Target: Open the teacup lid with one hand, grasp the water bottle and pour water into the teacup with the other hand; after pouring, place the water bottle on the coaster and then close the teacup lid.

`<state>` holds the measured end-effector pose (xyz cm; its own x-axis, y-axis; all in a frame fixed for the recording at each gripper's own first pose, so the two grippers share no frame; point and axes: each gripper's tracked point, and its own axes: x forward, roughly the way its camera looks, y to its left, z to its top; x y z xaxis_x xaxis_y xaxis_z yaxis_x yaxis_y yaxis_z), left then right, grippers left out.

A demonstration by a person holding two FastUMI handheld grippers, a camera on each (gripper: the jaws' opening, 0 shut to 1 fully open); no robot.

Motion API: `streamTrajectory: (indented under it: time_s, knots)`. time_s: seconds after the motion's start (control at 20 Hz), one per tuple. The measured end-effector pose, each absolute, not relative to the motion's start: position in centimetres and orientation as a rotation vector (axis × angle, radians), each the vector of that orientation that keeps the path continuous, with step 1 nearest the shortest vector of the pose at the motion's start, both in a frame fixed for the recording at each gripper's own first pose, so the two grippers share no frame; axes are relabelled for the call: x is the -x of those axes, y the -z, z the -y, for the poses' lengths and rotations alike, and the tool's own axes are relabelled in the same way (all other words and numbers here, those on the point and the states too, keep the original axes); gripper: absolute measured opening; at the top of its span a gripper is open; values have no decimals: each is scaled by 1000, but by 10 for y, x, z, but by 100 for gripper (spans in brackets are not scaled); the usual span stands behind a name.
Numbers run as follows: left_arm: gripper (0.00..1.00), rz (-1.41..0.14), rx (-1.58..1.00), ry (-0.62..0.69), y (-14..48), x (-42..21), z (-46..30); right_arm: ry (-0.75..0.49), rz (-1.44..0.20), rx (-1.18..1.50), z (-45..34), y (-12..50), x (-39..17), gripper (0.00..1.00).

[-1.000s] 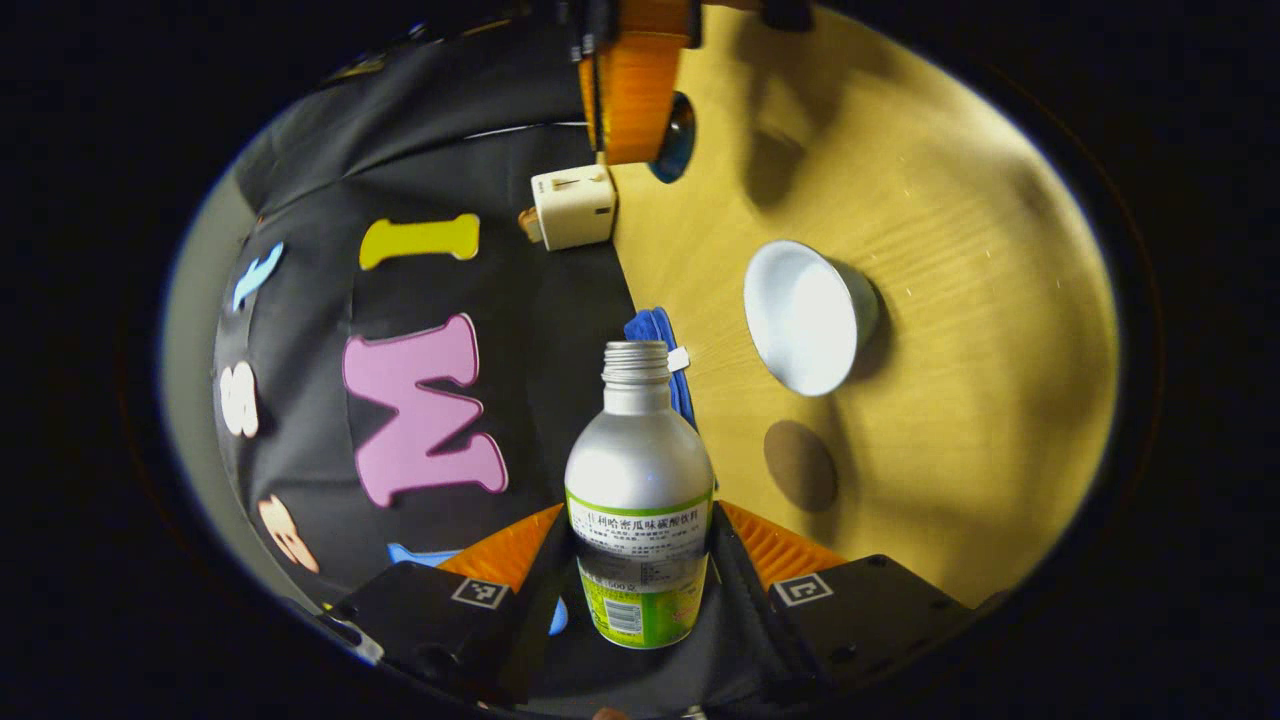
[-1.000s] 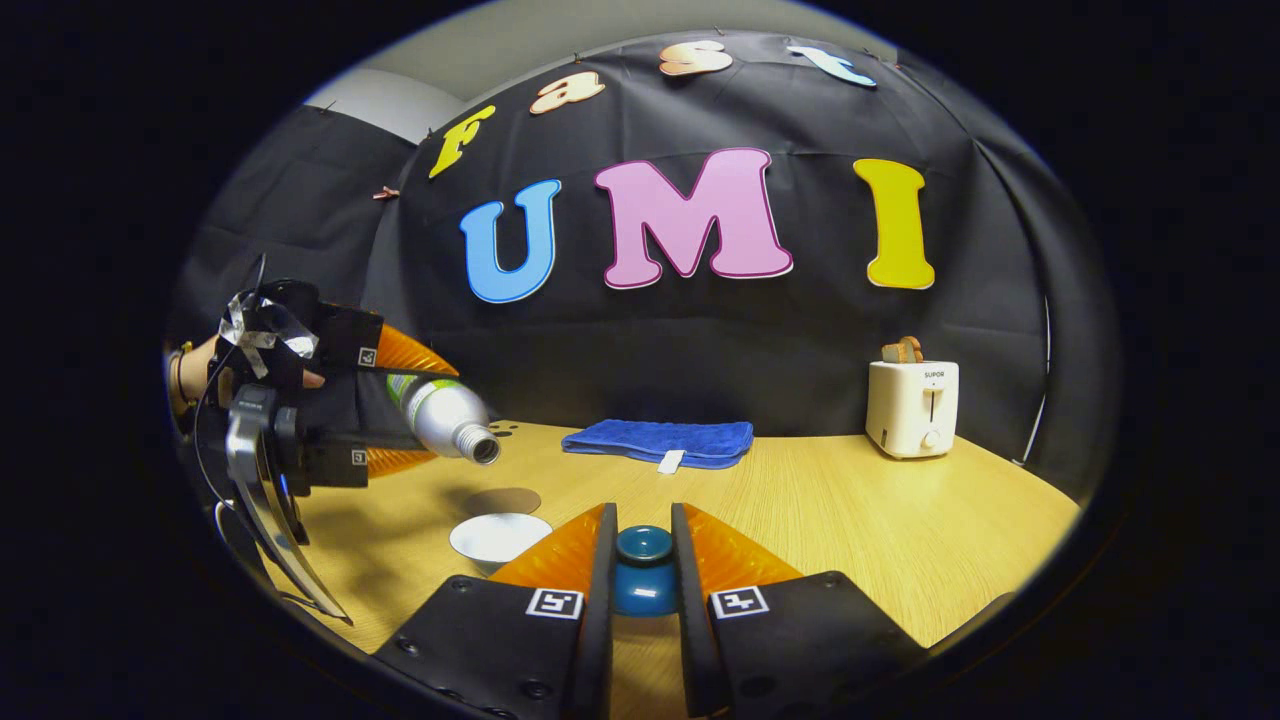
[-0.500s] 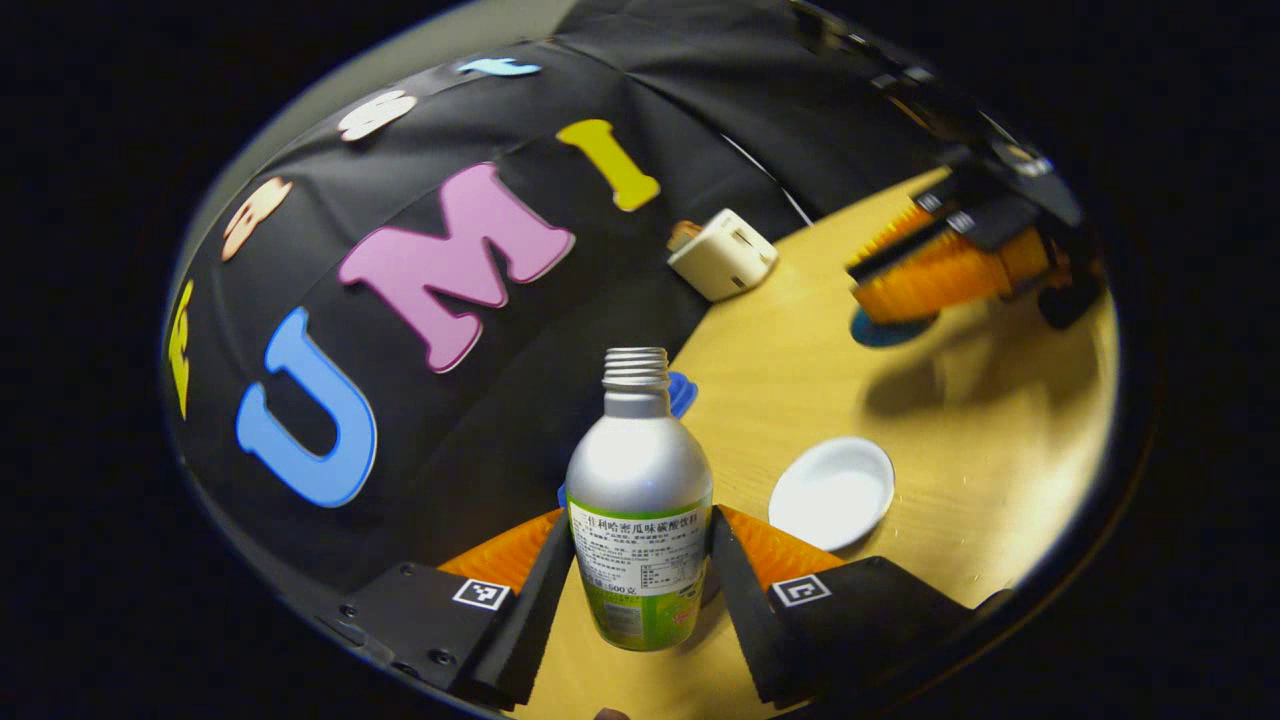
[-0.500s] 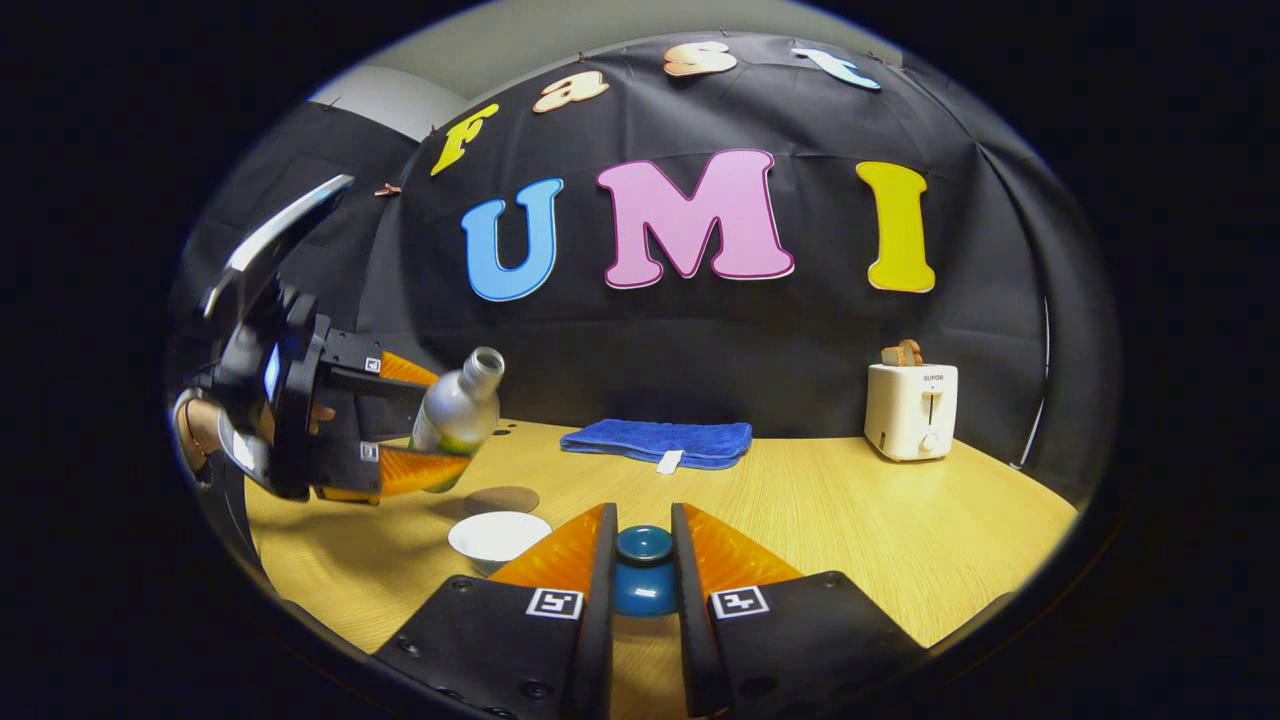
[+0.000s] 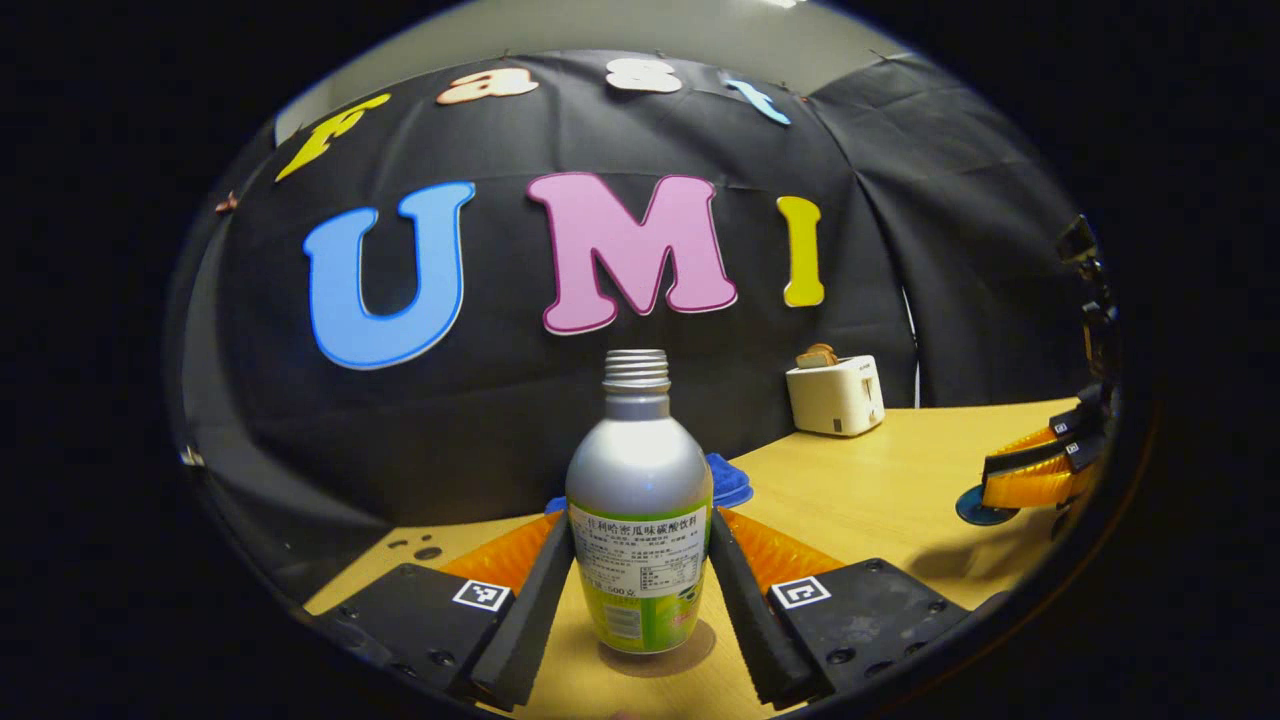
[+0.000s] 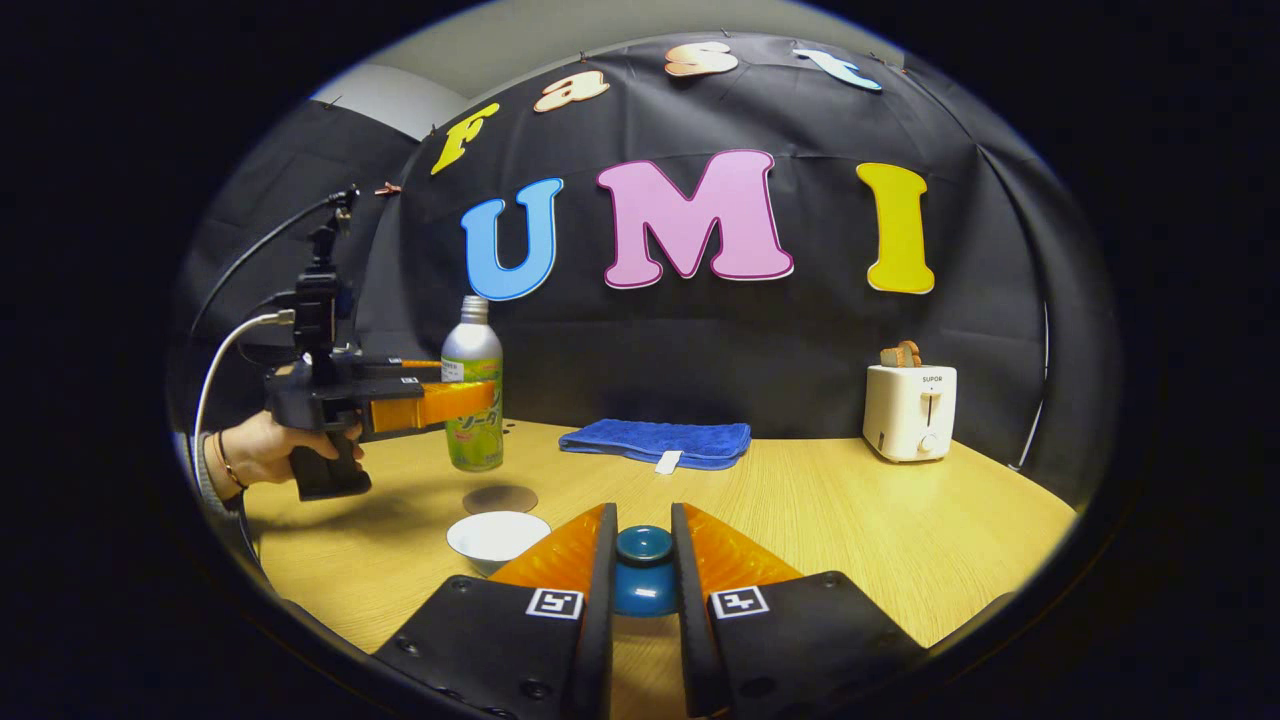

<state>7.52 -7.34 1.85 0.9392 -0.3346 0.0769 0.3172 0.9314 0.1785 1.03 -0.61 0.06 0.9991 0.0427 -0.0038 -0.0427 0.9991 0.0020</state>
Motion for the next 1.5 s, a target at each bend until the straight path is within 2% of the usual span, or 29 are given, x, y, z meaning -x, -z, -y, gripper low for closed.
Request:
streamTrajectory:
  time_s: [0.25,0.75,0.9,1.0,1.15,1.5]
  knots:
    - [80,59,-85,307,7,-88,70,-43,-3,-1,6,0,-10,31]
    - [81,16,-54,309,20,-89,74,-41,-3,-1,6,0,-10,31]
    - [87,-5,-60,302,26,-89,74,-41,-3,-1,6,0,-10,31]
    - [98,-12,-61,304,26,-85,71,-42,-3,-1,6,0,-10,31]
    - [98,-28,-59,301,28,-76,70,-50,-3,-1,4,0,-10,32]
    - [97,-26,-7,200,30,-45,42,-121,-18,-17,-23,2,-17,31]
